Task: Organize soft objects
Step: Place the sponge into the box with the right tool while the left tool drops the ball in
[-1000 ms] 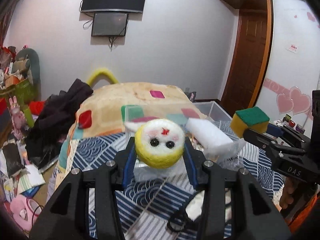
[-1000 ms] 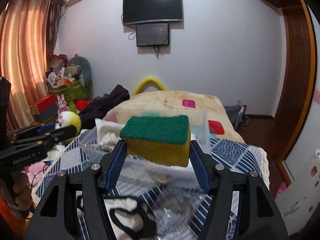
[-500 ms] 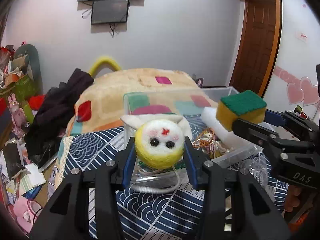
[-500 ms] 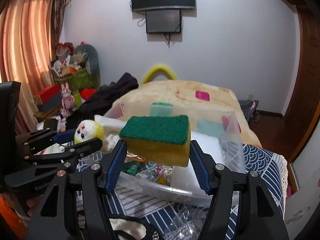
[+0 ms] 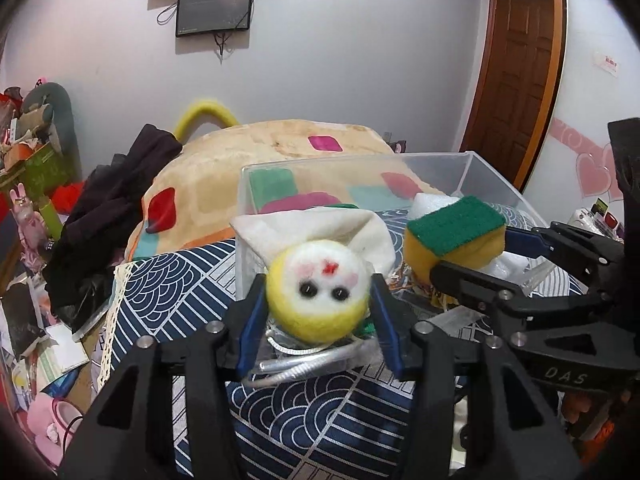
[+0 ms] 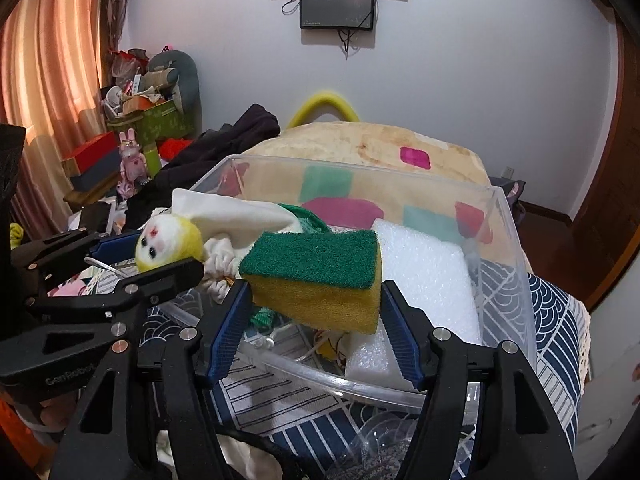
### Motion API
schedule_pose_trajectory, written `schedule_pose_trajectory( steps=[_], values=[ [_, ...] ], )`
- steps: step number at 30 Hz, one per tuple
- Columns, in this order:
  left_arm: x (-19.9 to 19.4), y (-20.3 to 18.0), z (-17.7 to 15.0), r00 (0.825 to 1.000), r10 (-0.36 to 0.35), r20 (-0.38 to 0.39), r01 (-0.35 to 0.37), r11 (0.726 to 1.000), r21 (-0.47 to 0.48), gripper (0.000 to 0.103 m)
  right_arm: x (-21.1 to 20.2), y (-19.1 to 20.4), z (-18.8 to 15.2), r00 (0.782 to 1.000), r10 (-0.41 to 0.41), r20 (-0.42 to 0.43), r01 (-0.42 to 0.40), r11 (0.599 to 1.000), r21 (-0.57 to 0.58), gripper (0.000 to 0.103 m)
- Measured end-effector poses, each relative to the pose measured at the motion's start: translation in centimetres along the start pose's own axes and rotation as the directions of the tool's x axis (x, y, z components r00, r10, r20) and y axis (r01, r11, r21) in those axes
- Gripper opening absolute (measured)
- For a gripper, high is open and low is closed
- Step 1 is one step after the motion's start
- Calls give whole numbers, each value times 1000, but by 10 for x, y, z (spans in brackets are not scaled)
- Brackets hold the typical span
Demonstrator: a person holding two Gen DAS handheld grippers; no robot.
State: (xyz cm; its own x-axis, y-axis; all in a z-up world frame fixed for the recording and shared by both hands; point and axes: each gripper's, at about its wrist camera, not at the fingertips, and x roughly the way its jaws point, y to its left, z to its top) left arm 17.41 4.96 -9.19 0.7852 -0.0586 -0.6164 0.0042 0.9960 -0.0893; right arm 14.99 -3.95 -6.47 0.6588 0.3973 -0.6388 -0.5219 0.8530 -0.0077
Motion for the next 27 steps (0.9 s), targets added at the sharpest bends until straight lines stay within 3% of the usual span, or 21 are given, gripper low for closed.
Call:
schedule_pose_trajectory(
  steps=[5,10,16,23,27],
  values=[
    [-3,1,-1,1000,-15,-7,15,1000,-12,54,-6,-5,1,1000,-5,18,5,1000,6,79],
    [-11,4,0,999,-34,-3,34,999,-33,61,-18,-4,3,999,-3,47,3,1000,4,81],
    [-36,2,4,998,-26,54,28,999,-42,74,-40,-5,6,994,-4,113,3,1000,13,85],
    [-72,-5,9,993,-31,117,35,999,-33,96,-70,-7,8,980,-28,195,26,1000,16,89],
    [-87,-13,4,990,-33,135,36,999,-24,99,-80,-8,3,975,-63,214,63,998,7,90]
  ],
)
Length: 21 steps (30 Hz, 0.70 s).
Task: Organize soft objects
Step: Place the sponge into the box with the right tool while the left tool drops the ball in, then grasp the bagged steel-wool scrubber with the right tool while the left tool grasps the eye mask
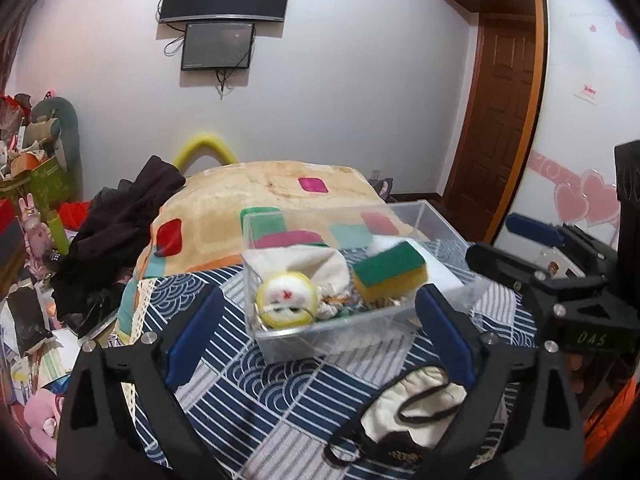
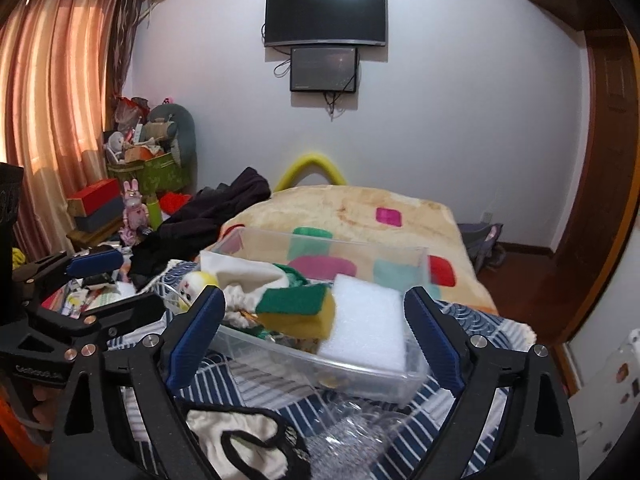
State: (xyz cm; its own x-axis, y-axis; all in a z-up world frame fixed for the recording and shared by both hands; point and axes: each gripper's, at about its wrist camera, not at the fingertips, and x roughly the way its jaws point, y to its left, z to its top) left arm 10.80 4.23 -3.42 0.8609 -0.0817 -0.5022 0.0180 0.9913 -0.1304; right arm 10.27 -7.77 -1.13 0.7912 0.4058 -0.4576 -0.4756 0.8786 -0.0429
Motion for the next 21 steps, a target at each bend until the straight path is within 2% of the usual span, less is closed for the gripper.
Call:
schedule_pose_trajectory(
  steps=[5,11,15,21],
  values=[
    [-4,-12,-14,1000,-4,-30,5,1000,29,100,-8,-4,-17,1000,-26,-16,26,1000,1,91],
    [11,-25,-43,991,-27,-133,32,999,38,100,-3,-13,-39,996,-23,-87,26,999,35,91],
    [23,-26,-67,978,-21,-208,30,999,38,100,-4,-19,-55,993,-19,-118,27,997,69,91],
    [38,-25,-93,953,-52,-299,58,998,10,100,1,-31,-77,982,-42,-186,64,991,116,91]
  ],
)
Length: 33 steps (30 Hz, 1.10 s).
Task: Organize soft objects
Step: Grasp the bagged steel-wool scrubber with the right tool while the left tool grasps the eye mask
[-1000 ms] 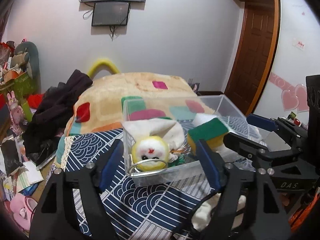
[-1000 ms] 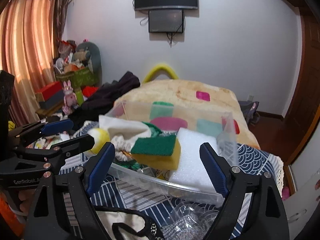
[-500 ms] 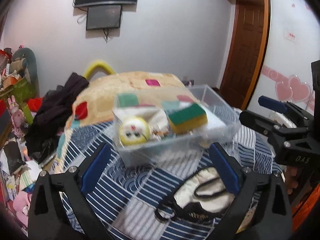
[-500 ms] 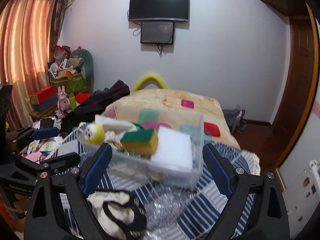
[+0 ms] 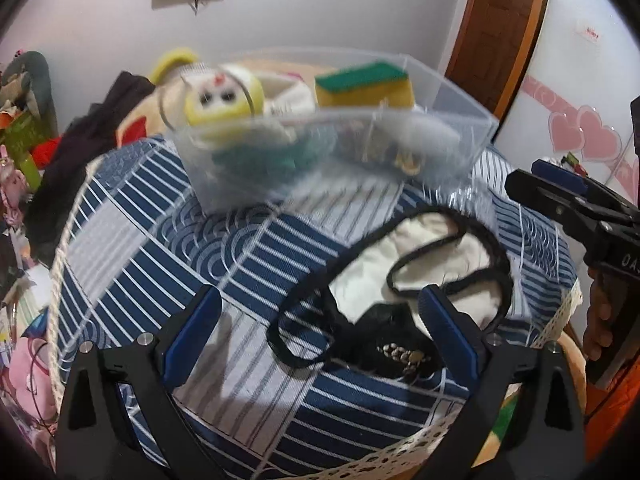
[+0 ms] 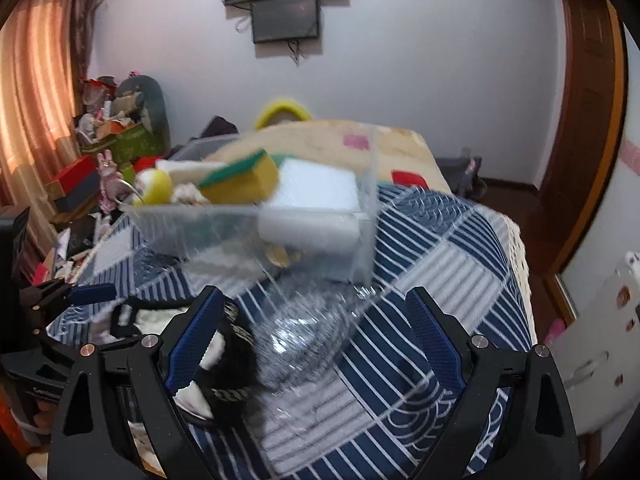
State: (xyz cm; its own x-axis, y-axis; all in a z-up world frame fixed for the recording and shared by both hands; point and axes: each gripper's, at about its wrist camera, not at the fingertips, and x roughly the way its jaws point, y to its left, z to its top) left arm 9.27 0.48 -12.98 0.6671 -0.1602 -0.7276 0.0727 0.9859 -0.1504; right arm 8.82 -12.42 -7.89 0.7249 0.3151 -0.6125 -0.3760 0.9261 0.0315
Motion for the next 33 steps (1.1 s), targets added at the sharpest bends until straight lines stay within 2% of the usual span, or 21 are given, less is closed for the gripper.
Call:
schedule_pose_trajectory(
  steps=[2,3,4,5,6,7,8,10,12,15,17,21,27,28,29,33],
  values=[
    [8,-1,-5,1000,-11,-27,11,1000,1,97,2,-5,-3,1000,5,-12,-4,1000,17,91],
    [10,-2,-6,999,-22,-37,22,1000,-3,86,3,-6,-4,1000,6,-18,-6,1000,25,91],
    [12,-2,-8,998,-36,-42,36,999,-7,80,5,-8,-5,1000,6,-24,-6,999,34,91],
    [13,-3,-9,998,-53,-44,53,999,-8,68,6,-8,-6,1000,7,-28,-6,999,39,91],
    [14,-5,-10,996,-72,-44,72,997,-5,60,7,-9,-8,999,9,-35,-8,999,46,91],
    [15,-7,-11,995,-84,-51,84,996,6,57,9,-10,-8,999,12,-40,-10,999,50,91],
    [17,-10,-12,994,-94,-60,96,995,17,47,11,-11,-9,999,13,-45,-11,998,54,91],
    [17,-13,-15,995,-88,-48,90,995,34,40,13,-12,-11,999,13,-51,-10,998,56,91],
    [14,-16,-17,995,-93,-41,95,994,45,26,15,-12,-13,998,12,-59,-9,998,61,91],
    [10,-13,-18,996,-82,-18,82,996,38,16,17,-15,-14,998,20,-67,-15,997,78,91],
    [5,-5,-17,995,-101,-10,101,995,11,15,19,-17,-16,996,35,-82,-28,995,92,91],
    [-4,6,-13,998,-56,20,56,998,-18,13,19,-16,-19,994,50,-93,-41,994,105,88],
    [-24,25,-7,997,0,81,4,998,-59,11,25,-10,-23,984,121,-128,-110,990,91,54],
    [-28,26,-5,996,4,89,1,998,-61,11,23,-9,-23,982,140,-128,-130,988,83,42],
    [-32,27,-4,995,8,101,-2,998,-60,11,21,-8,-23,980,150,-128,-141,987,76,35],
    [-46,28,-1,991,10,134,-2,999,-54,10,11,-6,-25,985,137,-107,-132,990,51,22]
  ],
)
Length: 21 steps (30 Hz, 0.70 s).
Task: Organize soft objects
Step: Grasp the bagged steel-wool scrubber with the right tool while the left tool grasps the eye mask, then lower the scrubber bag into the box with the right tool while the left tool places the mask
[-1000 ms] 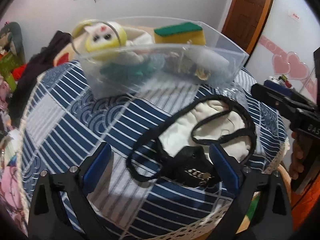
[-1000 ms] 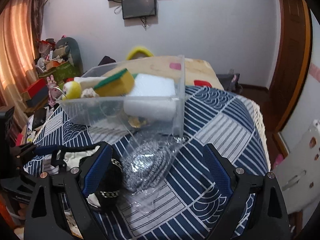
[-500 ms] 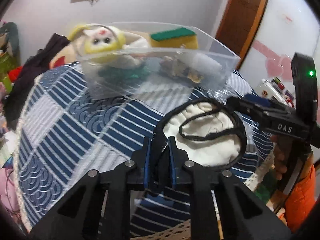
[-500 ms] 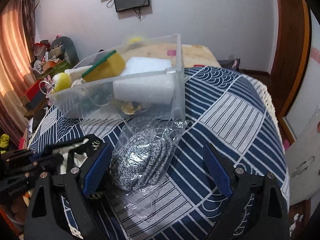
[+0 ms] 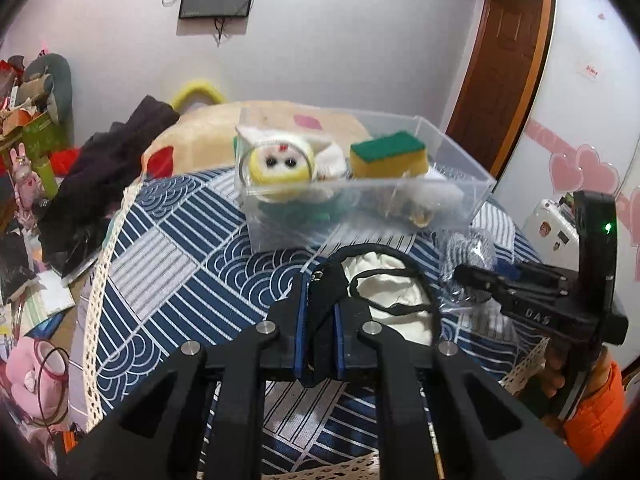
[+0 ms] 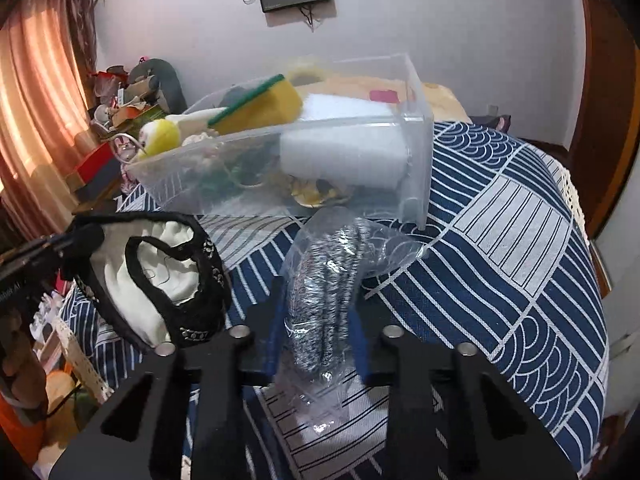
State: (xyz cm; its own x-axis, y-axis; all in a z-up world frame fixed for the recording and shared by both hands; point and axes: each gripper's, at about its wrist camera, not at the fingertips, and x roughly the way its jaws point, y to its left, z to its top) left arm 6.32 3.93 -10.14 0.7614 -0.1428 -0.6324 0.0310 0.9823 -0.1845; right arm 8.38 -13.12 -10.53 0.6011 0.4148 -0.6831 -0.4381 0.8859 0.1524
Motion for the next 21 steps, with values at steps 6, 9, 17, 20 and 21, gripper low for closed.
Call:
schedule_pose_trajectory(
  steps=[6,9,17,20,21],
  values=[
    [-18,-5,12,998,4,55,-5,1000,14,9,-18,4,1,999,4,51,-3,1000,-26,20],
    [-26,-6,17,997,1,81,-3,1000,21,9,-30,7,3,997,17,81,-14,999,-40,20],
    [-44,-17,35,989,-2,149,-6,999,54,9,-51,17,20,985,14,172,0,997,-79,20],
    [-54,-20,44,983,-3,184,-8,998,61,9,-54,23,33,977,4,211,15,996,-85,20],
    [-57,-20,48,980,2,199,-15,998,62,9,-56,24,36,975,2,224,18,996,-84,20]
  ],
)
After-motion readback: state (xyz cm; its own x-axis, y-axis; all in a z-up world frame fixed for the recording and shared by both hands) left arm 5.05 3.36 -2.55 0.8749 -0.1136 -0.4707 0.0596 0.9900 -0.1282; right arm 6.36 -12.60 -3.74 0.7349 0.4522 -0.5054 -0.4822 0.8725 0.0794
